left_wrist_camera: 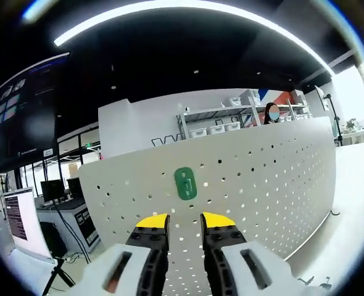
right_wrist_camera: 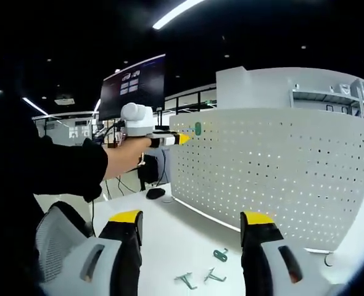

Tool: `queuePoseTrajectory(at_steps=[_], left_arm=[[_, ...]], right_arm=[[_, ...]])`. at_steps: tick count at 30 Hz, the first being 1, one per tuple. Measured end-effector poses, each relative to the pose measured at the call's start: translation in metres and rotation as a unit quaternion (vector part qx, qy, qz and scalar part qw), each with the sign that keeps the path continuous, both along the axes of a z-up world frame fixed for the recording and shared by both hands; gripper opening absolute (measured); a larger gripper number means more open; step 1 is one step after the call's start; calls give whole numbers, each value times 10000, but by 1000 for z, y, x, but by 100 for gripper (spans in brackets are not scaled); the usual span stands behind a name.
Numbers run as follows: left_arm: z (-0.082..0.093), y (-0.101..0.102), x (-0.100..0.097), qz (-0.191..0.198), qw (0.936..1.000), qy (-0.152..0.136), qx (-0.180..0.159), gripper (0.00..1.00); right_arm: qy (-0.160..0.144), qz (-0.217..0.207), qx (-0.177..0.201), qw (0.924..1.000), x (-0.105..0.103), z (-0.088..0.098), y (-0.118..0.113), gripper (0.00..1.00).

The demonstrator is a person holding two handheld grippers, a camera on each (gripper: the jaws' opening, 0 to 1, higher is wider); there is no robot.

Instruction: Insert the hook assembly into the mounting plate slot until the hook locks in place.

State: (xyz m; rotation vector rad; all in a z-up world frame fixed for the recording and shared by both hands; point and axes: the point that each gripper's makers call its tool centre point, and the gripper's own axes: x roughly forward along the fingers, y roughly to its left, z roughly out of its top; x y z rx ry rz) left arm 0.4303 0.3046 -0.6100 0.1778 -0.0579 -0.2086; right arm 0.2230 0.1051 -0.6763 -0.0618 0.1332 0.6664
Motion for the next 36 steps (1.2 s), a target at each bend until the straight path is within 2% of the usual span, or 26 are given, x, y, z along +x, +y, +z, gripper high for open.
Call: queuePoseTrajectory(at_steps=[11, 19, 23, 32, 36], left_arm=[[-13, 3, -31, -162, 9998, 77, -60, 23], [-30, 3, -59, -286, 9994, 204, -2, 23], [-39, -2, -73, -394, 9988, 279, 5, 23], [-75, -37, -107, -859, 9942, 645, 76, 23], [-101, -67, -121, -1289, 9862, 1031, 134, 23]], right_arm=[[0, -277, -90, 9996, 8, 2, -26, 61], [-24, -358, -139, 9993, 12, 2, -33, 61], [36, -359, -167, 9992, 11, -5, -33, 61], [152, -401, -192, 9989, 6, -15, -36, 60], [136, -388, -204, 9989, 4, -15, -36, 60]])
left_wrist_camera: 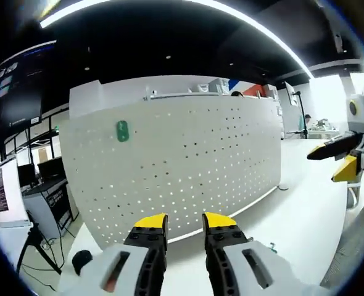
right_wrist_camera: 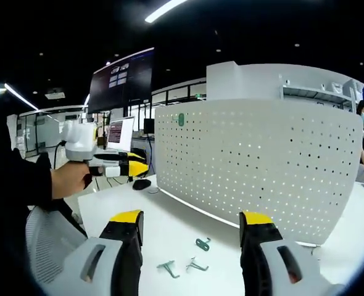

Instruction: Insert the hook assembly into the mounting plate slot until the hook locks in place.

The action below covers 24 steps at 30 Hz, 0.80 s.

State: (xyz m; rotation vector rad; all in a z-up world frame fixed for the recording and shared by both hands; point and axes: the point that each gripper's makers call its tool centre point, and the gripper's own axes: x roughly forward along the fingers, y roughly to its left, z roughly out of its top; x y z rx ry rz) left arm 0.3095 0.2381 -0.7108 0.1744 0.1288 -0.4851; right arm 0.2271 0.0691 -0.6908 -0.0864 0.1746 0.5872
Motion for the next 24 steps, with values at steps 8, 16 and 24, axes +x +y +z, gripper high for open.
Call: queuePoseTrajectory(at_steps=[8, 16, 24], left_arm=[[-46, -54, -26, -893, 9932, 579, 467, 21], [-82, -89, -48, -1533, 9796, 928, 908, 18], [-117, -99, -57, -1830, 9666, 1362, 1169, 16]], right_arm=[[-27, -46, 9, 10000, -1, 1, -4, 60], [-15, -71, 33, 10000, -3, 0, -4, 60], [26, -90, 30, 10000, -3, -3, -4, 60]])
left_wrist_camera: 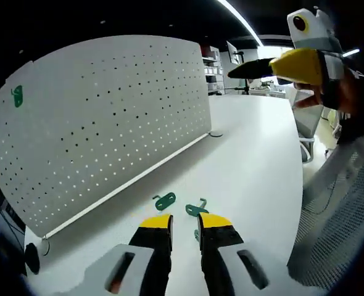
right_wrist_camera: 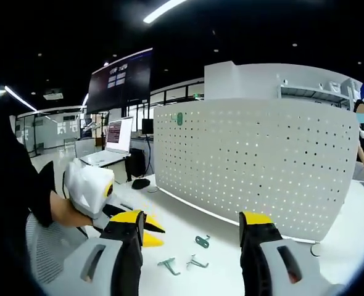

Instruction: Insert the hook assembly into the mounting plate slot until the hook locks in place.

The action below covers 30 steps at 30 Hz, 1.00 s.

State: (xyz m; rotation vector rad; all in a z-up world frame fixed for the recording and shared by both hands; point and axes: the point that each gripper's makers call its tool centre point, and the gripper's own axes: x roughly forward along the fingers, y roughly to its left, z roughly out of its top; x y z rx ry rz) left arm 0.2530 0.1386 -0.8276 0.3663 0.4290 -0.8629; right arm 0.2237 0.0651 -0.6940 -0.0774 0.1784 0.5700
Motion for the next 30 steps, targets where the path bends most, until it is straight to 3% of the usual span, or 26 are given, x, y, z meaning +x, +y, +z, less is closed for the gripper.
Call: queuePoseTrajectory(at_steps=[6, 15, 22, 30], left_arm=[[-21, -5, -2, -89, 9994, 294, 173, 17], [-50, -19, -8, -384, 9961, 333, 722, 17], [-59, -12, -3, -349, 9941, 269, 989, 11], [-56, -9, 0, -336, 9945, 178, 972, 7]], right_arm=[[18, 7, 15, 10000, 0, -2, 1, 60], [62, -1, 18, 10000, -1, -5, 0, 60], [75, -24, 19, 10000, -1, -6, -2, 60], [104, -6, 19, 9999, 0, -7, 0, 60]])
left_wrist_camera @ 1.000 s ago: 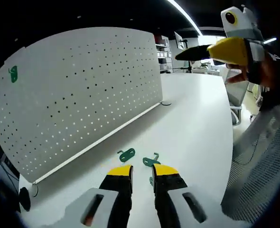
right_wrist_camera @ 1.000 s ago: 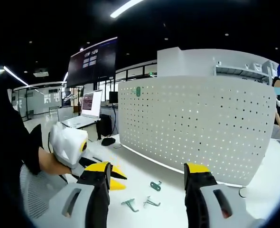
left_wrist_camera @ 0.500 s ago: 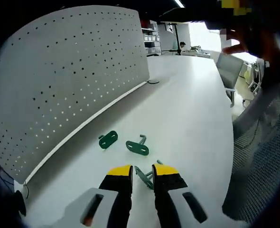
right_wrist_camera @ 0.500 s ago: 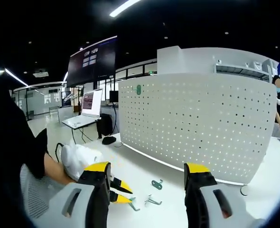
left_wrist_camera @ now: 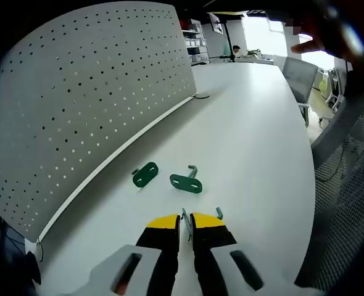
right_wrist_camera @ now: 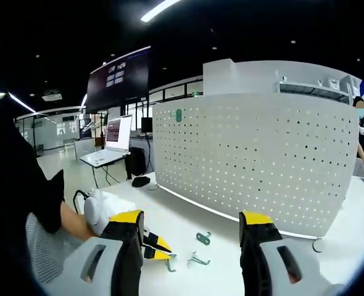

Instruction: Insert the hook assembly into the mounting plate slot until the hook locks in place.

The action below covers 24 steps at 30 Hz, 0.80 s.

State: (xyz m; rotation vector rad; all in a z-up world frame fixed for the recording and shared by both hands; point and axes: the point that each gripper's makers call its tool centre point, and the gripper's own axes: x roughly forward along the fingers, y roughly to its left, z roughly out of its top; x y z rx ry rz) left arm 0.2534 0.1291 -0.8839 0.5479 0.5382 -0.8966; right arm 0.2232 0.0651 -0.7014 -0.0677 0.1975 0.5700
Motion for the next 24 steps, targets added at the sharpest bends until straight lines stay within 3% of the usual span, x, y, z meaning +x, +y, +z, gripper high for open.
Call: queuePoseTrajectory(at_steps=[15, 24], left_arm=[[-6, 0, 1, -70, 9998, 11, 171, 1], [23, 7, 16, 374, 9979, 17, -520, 1]], right_arm=[[11, -7, -11, 10000, -1, -1, 0, 60], [-5, -11, -27, 10000, -1, 1, -1, 60]])
